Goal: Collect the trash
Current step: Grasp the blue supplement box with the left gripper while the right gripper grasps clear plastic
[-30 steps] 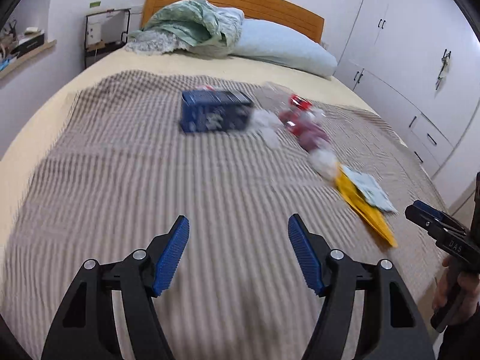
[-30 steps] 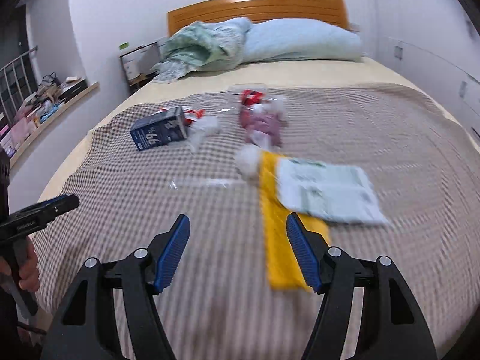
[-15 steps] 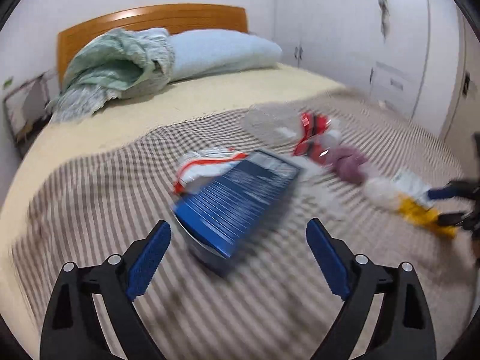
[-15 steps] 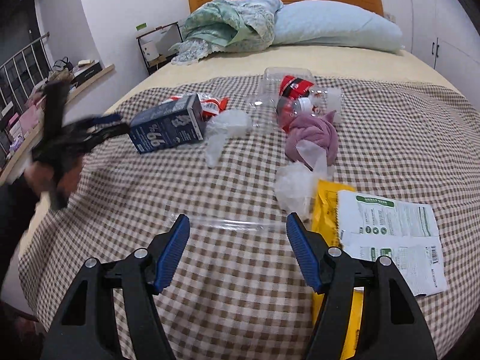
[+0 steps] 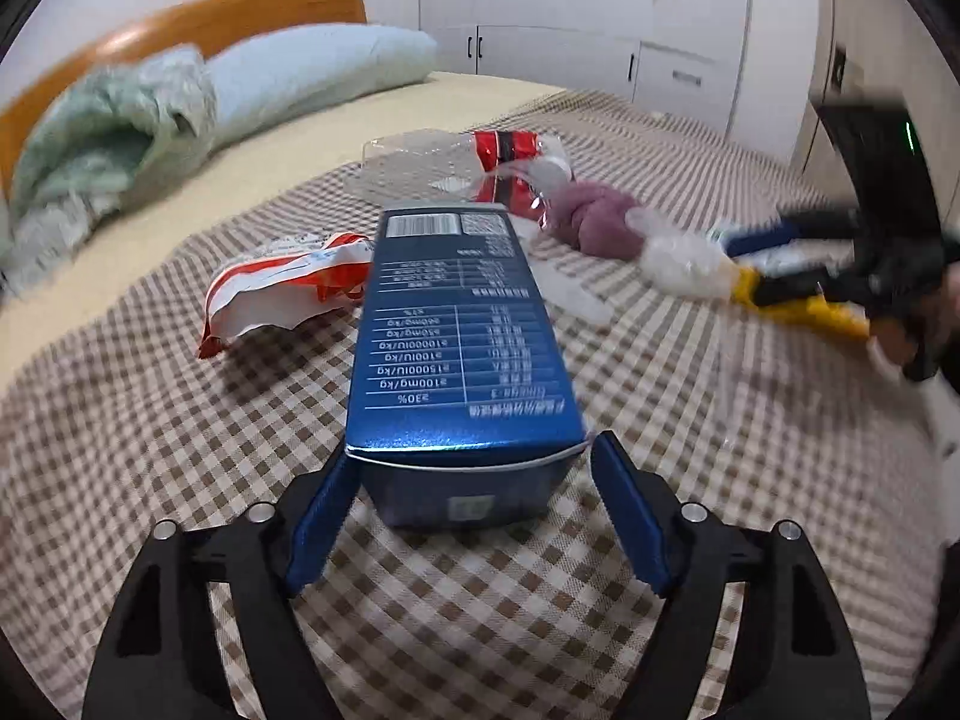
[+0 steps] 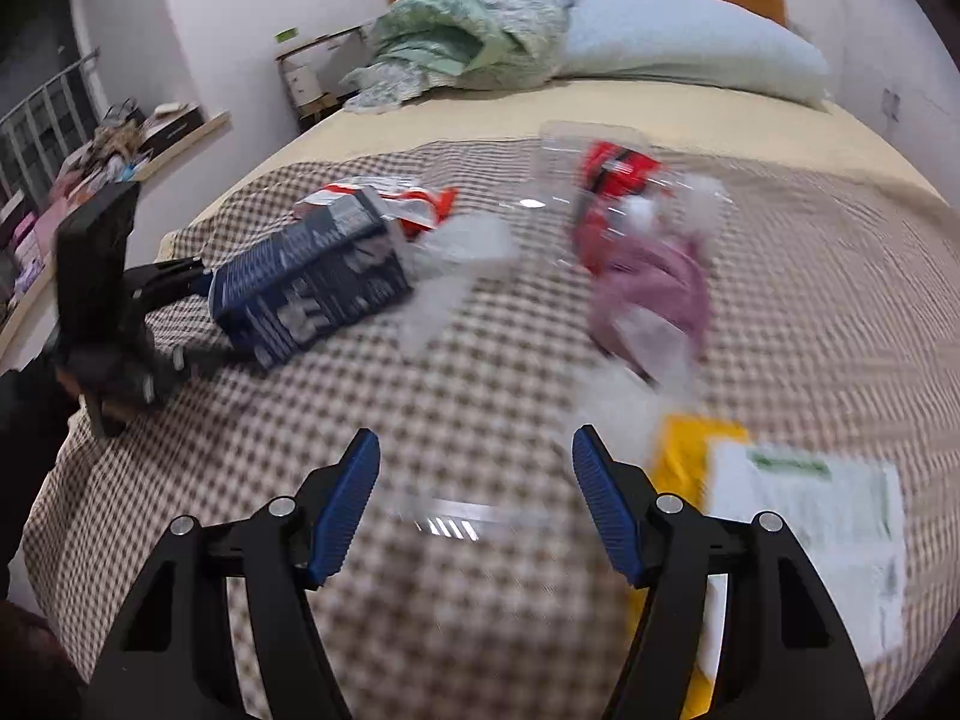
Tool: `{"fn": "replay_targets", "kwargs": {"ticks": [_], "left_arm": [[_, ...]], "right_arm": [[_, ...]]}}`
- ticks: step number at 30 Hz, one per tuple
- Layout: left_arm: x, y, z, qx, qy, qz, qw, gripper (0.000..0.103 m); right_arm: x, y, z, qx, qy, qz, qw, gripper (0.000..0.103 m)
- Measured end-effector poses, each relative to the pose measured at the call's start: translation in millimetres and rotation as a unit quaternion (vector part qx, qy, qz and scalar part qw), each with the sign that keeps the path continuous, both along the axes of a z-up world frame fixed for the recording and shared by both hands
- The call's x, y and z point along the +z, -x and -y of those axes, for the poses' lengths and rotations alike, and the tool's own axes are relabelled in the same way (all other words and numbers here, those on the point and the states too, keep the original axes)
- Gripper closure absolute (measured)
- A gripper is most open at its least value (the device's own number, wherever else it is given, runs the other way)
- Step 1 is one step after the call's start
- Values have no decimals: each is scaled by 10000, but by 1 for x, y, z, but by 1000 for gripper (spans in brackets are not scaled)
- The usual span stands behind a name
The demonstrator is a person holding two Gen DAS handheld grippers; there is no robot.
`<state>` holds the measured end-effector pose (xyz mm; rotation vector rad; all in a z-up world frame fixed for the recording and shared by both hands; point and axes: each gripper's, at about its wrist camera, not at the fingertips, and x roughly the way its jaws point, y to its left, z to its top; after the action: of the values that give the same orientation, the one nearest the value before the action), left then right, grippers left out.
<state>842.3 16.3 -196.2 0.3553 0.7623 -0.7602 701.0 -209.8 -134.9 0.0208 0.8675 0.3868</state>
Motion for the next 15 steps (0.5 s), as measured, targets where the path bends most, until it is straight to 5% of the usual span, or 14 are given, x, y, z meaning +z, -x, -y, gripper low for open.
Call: {"fn": "replay_targets", "kwargs": {"ticks": [3,4,5,9,10,13,15], "left_arm": [[-6,-7,11,618,242,-226,9975,17],[-7,-9,13,810,420,-298,9954,21],[-8,-10,13,1003,507,-324,9931,46],[2,4,-2,1511,633,-459,9854,44],[6,11,-8,1676,622,-432,9829,44],[19,28,-24,2007,688,-576,9755,44],[28,44,-32,2165,626,-593,9725,45]], "right_arm": [[-4,-30,-30,45,310,149,9994,39],[-6,-38,-36,47,316,130,9994,39],[-8,-47,-42,34,266,95,9996,39],[-16,-68,-60,80,306,127,9994,48],[-22,-73,-66,119,358,90,9992,52],[-35,-81,-75,-16,471,-18,9989,93],[-28,-74,-73,-63,233,-89,9997,99]]}}
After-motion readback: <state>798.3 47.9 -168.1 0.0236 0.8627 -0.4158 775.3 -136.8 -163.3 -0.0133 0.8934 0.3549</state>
